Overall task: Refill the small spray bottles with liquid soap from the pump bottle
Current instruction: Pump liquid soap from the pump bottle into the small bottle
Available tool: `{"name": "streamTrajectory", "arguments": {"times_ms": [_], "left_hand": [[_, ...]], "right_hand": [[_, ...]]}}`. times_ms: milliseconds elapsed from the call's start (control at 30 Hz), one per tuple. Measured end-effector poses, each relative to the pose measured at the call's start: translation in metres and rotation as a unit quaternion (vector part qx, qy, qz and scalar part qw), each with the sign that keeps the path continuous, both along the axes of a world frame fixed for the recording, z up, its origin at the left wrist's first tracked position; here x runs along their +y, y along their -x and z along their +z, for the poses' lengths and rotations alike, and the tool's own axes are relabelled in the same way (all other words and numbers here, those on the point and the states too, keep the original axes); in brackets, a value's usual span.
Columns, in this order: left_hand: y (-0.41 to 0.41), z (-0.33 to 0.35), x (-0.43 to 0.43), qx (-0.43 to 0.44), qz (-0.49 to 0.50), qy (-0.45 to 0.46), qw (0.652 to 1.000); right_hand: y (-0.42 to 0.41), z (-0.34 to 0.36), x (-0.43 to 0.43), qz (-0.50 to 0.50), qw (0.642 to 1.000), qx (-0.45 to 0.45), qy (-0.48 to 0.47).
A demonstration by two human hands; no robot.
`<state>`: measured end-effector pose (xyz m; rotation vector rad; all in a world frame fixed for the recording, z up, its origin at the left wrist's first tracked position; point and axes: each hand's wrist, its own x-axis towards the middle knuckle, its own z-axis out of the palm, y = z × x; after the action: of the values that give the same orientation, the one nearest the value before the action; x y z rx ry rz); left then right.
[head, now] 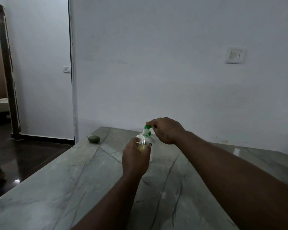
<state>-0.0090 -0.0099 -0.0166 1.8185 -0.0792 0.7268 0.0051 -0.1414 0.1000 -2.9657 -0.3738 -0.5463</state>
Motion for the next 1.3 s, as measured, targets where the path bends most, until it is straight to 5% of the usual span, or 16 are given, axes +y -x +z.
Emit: {"name": "streamTrajectory", "arguments": {"times_ms": [1300], "left_hand": [[0.005,-0.003,-0.002,0.005,-0.007,-0.027,1.000]], "right_hand": [[0.003,-0.008,0.000,-0.009,1.000,-0.017,0.000]]}}
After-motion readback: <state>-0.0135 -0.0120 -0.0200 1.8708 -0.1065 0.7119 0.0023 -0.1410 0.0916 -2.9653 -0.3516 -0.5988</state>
